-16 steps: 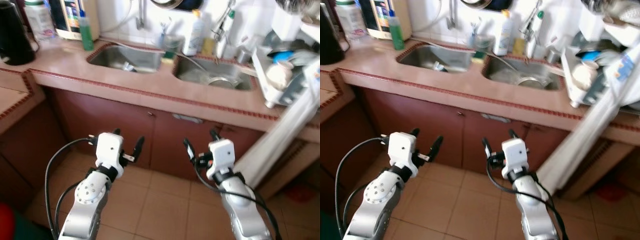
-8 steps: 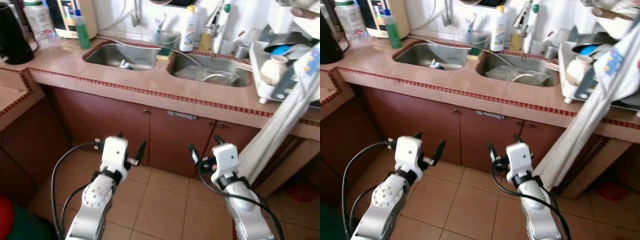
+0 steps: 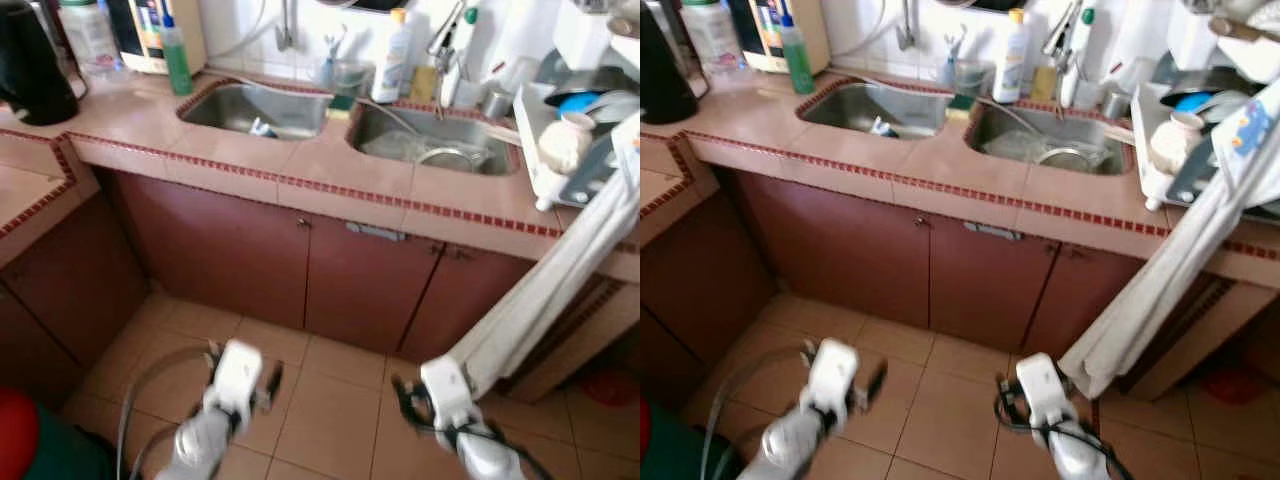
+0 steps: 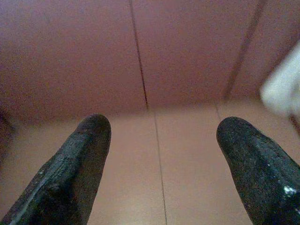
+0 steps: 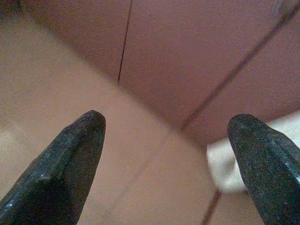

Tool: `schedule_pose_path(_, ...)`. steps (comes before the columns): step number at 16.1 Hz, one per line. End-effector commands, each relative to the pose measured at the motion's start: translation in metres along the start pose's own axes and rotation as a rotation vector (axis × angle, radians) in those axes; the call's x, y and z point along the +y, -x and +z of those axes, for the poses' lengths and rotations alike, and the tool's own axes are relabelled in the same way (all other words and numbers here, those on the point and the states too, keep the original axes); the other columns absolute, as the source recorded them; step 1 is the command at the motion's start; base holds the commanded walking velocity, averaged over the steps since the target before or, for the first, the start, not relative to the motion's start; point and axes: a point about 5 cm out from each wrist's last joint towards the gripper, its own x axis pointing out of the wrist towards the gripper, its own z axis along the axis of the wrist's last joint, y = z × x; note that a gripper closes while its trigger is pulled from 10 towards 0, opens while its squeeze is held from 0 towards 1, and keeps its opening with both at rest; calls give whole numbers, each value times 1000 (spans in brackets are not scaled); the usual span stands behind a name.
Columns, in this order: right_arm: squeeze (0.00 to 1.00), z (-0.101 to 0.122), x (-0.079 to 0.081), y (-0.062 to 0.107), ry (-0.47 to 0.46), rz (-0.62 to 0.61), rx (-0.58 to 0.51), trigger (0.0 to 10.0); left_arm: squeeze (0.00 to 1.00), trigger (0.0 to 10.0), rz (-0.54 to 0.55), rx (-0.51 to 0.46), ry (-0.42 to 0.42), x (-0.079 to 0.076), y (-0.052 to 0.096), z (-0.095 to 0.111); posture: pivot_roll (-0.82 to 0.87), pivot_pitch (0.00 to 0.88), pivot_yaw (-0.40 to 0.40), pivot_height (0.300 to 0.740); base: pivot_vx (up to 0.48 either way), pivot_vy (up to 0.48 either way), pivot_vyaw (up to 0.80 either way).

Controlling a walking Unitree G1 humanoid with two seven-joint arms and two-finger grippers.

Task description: Kitchen organization

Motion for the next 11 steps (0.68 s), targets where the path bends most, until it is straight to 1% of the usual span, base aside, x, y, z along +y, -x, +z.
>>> schedule_pose_path(1, 0, -12, -1, 3, 23, 0, 72, 10000, 0, 10000, -34, 84, -30, -5, 2, -16, -54, 12, -13, 740, 0, 0, 0)
schedule_pose_path(2, 0, -27, 0, 7, 24, 0, 150, 10000, 0, 10000, -41, 179, -17, -8, 6, -33, -67, 11, -8, 740, 0, 0, 0)
schedule_pose_path(3, 0, -39, 2, 13, 13, -5, 223, 10000, 0, 10000, -67, 244, -12, -12, 10, -45, -71, 10, -6, 740, 0, 0, 0)
schedule_pose_path(4, 0, -45, 3, 15, 23, 0, 255, 10000, 0, 10000, -90, 269, -17, -16, 12, -50, -79, 0, -4, 740, 0, 0, 0)
schedule_pose_path(5, 0, -59, 7, 24, -42, -1, 317, 10000, 0, 10000, -134, 359, -76, -24, 21, -66, -97, 0, -4, 740, 0, 0, 0)
schedule_pose_path(6, 0, -71, 9, 32, -65, -11, 377, 10000, 0, 10000, -150, 421, -99, -27, 27, -77, -112, 0, 0, 740, 0, 0, 0)
schedule_pose_path(7, 0, -84, 9, 41, -50, -32, 448, 10000, 0, 10000, -143, 464, -103, -29, 32, -85, -115, 0, 2, 740, 0, 0, 0)
schedule_pose_path(8, 0, -92, 8, 48, -79, -52, 490, 10000, 0, 10000, -131, 486, -108, -29, 33, -87, -118, 0, 8, 740, 0, 0, 0)
schedule_pose_path(9, 0, -105, 8, 59, -133, -93, 562, 10000, 0, 10000, -120, 486, -92, -30, 33, -87, -119, 0, 9, 740, 0, 0, 0)
schedule_pose_path(10, 0, -110, 9, 65, -143, -99, 589, 10000, 0, 10000, -123, 487, -86, -32, 34, -88, -116, 0, 9, 740, 0, 0, 0)
schedule_pose_path(11, 0, -115, 12, 70, -126, -77, 613, 10000, 0, 10000, -129, 490, -87, -33, 34, -89, -114, 0, 10, 740, 0, 0, 0)
